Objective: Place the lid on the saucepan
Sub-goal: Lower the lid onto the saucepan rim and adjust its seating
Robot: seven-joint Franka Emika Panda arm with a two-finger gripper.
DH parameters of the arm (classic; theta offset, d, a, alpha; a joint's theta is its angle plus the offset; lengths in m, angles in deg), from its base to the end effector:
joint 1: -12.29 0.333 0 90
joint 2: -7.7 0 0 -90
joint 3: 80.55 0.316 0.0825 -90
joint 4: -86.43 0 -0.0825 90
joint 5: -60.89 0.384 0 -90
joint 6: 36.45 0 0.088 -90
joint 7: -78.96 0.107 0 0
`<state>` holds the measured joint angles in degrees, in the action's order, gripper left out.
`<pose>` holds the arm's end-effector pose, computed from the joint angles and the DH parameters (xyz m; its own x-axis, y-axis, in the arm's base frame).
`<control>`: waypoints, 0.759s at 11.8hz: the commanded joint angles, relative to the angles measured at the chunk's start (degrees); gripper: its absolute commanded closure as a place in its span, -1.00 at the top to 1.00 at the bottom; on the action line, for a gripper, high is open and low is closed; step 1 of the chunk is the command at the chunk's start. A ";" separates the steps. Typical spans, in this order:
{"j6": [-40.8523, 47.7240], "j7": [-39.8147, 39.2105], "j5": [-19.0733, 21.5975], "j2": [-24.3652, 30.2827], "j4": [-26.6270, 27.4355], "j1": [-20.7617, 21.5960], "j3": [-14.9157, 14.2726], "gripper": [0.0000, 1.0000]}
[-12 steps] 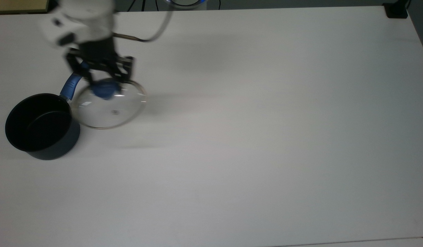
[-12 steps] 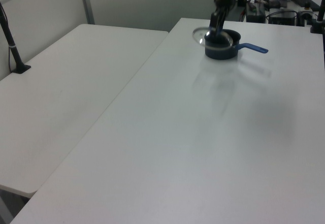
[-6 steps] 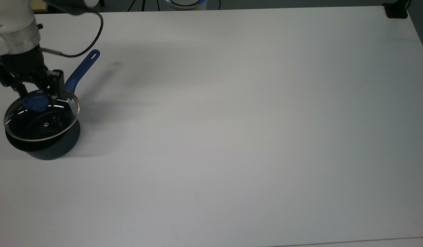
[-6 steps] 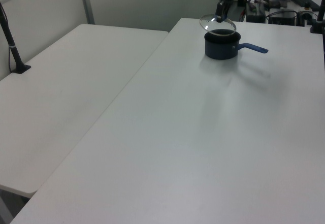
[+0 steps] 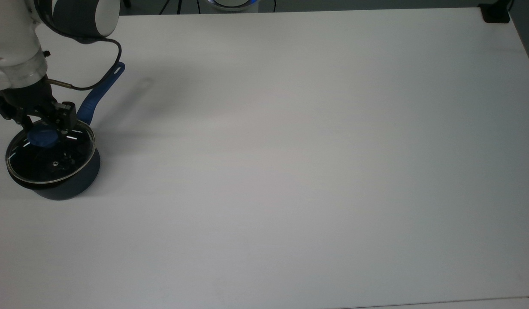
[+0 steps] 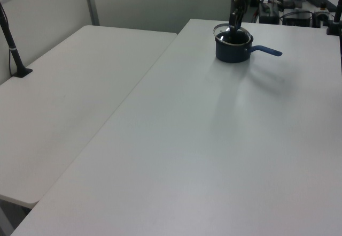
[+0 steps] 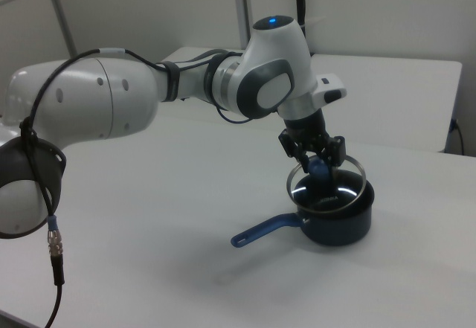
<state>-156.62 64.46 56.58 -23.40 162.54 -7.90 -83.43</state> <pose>0.6778 -0.2838 0.4422 0.9773 -0.0923 0.1909 -0.1220 -0.9811 0.1502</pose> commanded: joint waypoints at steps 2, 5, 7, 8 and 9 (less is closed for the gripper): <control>-0.94 -1.06 -0.70 -0.10 0.09 -0.20 -0.38 -0.30; -3.13 -0.79 -0.70 -0.71 0.62 -0.28 -0.38 -0.29; -3.75 -0.79 -0.79 -0.80 0.62 -0.63 -0.38 -0.20; -3.75 -0.79 -0.87 -0.80 0.71 -0.64 -0.38 -0.20; -3.67 -0.88 -0.87 -0.71 0.62 -0.64 -0.38 -0.21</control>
<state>-159.28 64.43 56.49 -24.63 162.55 -8.65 -83.55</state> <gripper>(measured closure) 0.348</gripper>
